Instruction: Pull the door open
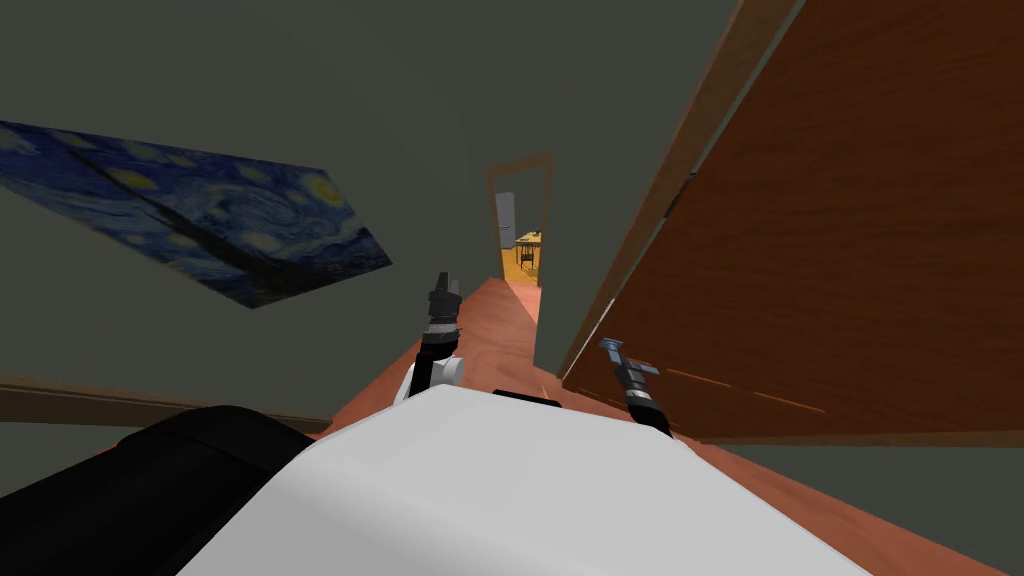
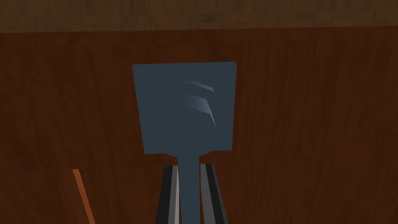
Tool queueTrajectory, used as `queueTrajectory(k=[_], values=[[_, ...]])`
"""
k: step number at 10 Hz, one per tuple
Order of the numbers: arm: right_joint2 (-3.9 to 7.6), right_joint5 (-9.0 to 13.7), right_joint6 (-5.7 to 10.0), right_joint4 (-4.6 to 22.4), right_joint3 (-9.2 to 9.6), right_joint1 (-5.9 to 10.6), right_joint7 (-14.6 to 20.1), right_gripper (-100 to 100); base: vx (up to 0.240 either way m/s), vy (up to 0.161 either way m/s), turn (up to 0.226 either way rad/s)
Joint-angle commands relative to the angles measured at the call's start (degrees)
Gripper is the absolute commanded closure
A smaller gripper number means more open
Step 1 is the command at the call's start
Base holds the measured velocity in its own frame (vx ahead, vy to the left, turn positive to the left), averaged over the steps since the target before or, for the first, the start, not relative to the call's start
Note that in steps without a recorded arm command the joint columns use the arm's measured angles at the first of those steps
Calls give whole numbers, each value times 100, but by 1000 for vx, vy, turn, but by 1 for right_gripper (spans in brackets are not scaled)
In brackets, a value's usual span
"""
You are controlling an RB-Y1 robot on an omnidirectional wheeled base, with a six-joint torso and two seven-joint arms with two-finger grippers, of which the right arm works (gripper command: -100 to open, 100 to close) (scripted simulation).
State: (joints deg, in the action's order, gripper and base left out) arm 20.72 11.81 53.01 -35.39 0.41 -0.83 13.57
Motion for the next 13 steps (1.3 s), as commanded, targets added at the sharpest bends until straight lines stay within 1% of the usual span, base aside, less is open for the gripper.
queueTrajectory(k=[1, 5, 6, 7, 8, 13], values=[[54, -55, 91, -1, 109, -63, 112, 100, -217, -38, 99], [219, -169, 254, -64, 335, -214, 353, 100, -209, -59, 92], [245, -188, 281, -74, 372, -238, 393, 100, -211, -53, 72], [218, -178, 256, -64, 352, -212, 360, 100, -91, -10, 15], [285, -204, 390, -47, 432, -316, 450, 100, -157, -20, 160], [519, -262, 831, 0, 633, -586, 704, 100, -211, -63, 155]])
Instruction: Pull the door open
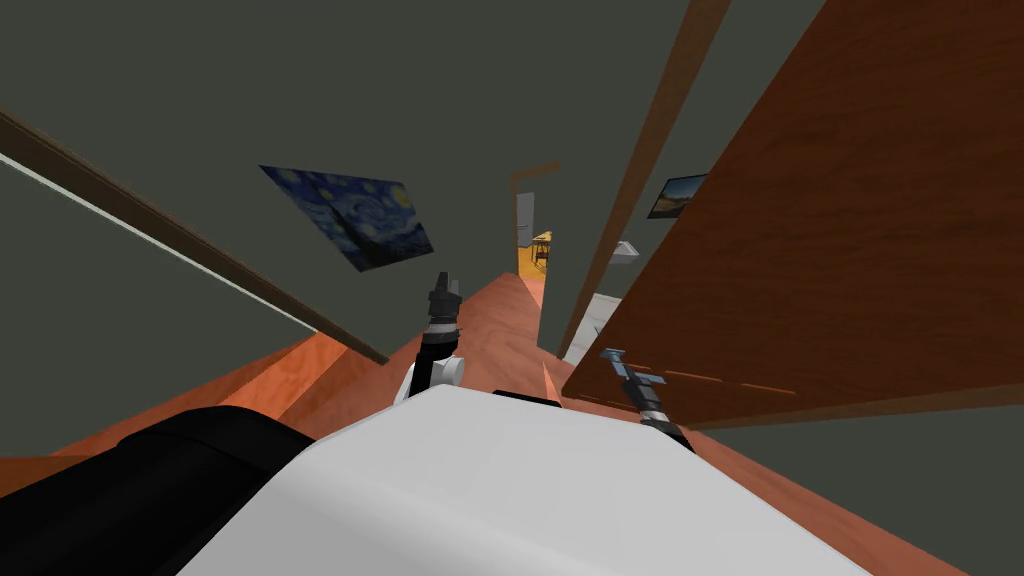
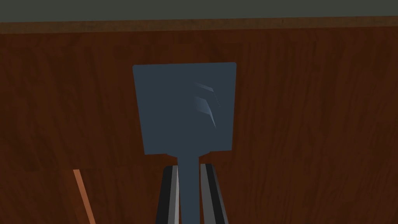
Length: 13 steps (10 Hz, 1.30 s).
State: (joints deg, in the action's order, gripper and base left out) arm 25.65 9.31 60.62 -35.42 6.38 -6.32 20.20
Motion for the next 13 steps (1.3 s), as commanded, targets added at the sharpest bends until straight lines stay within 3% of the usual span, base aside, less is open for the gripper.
queueTrajectory(k=[1, 2, 3, 8, 12, 13], values=[[69, -23, 151, 12, 73, -86, 88, 100, -239, -50, 141], [120, -36, 247, 22, 116, -145, 143, 100, -247, -78, 157], [100, -20, 162, 0, 77, -113, 102, 100, -111, -37, 34], [268, -16, 783, 229, 251, -417, 279, 100, -208, -88, 208], [366, -9, 1126, 349, 339, -578, 372, 100, -220, -58, 157], [358, -4, 1015, 234, 318, -601, 348, 100, -102, -33, 20]])
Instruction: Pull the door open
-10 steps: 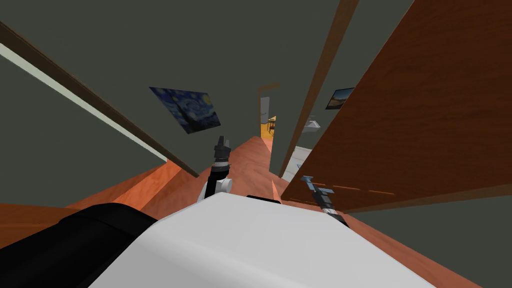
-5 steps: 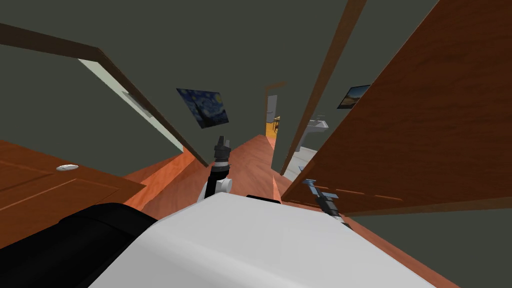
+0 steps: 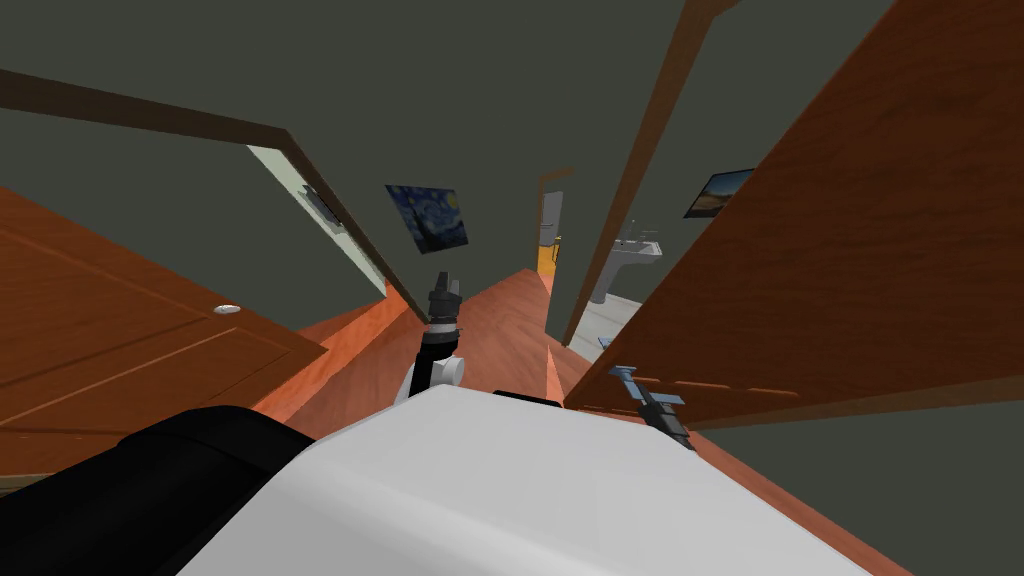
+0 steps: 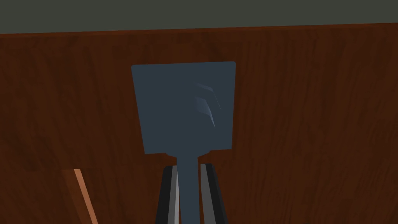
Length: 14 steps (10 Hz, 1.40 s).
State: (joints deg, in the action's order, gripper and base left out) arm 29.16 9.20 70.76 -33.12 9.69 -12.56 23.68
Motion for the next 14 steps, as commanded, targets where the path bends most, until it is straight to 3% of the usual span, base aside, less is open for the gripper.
queueTrajectory(k=[1, 12, 14], values=[[9, 2, 58, 56, 14, 9, 13, 100, -153, -57, 162], [69, 19, 446, 432, 105, 67, 99, 100, -214, -73, 176], [20, -62, 318, 391, 121, 148, 96, 100, -124, -25, 43]])
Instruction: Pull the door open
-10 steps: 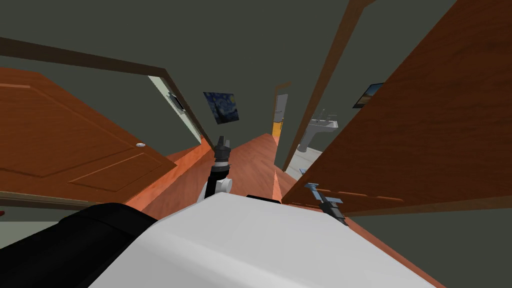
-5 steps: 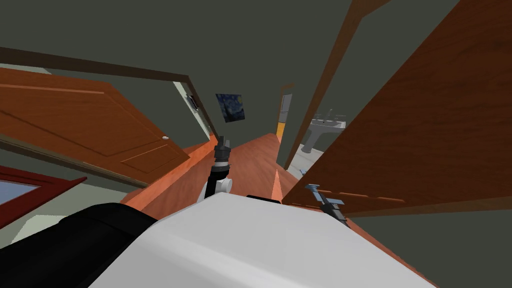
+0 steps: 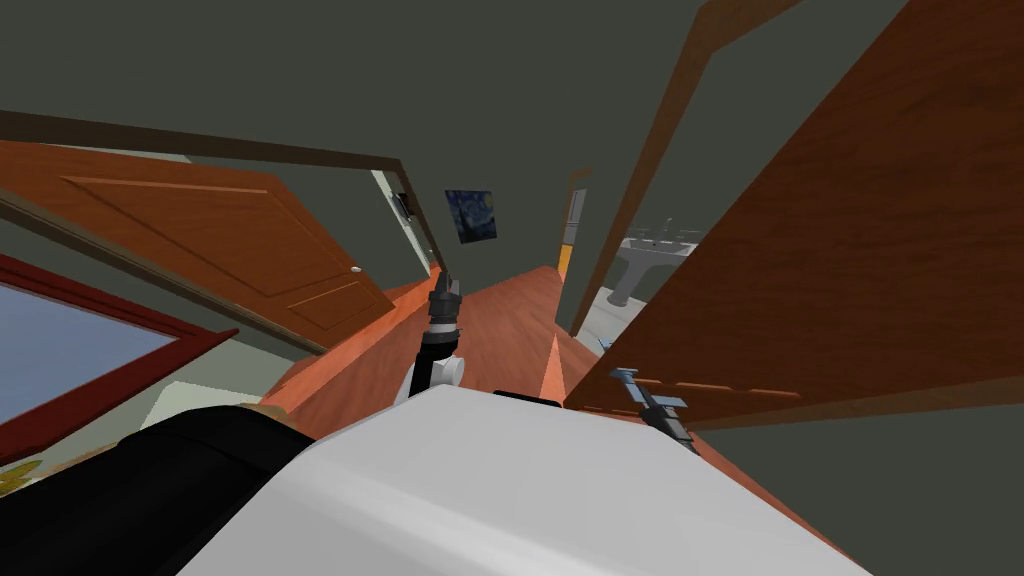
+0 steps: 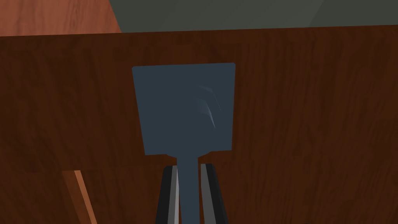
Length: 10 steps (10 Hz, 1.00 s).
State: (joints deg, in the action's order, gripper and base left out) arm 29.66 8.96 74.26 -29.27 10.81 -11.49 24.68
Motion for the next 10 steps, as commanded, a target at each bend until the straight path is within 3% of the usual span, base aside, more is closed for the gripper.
queueTrajectory(k=[1, 7, 10], values=[[-42, -71, -72, 4, 10, 85, -2, 100, -238, -49, 102], [-125, -288, -323, -17, 15, 378, 18, 100, -189, -61, 56], [-182, -452, -506, -41, 21, 607, 37, 100, -177, -57, 72]])
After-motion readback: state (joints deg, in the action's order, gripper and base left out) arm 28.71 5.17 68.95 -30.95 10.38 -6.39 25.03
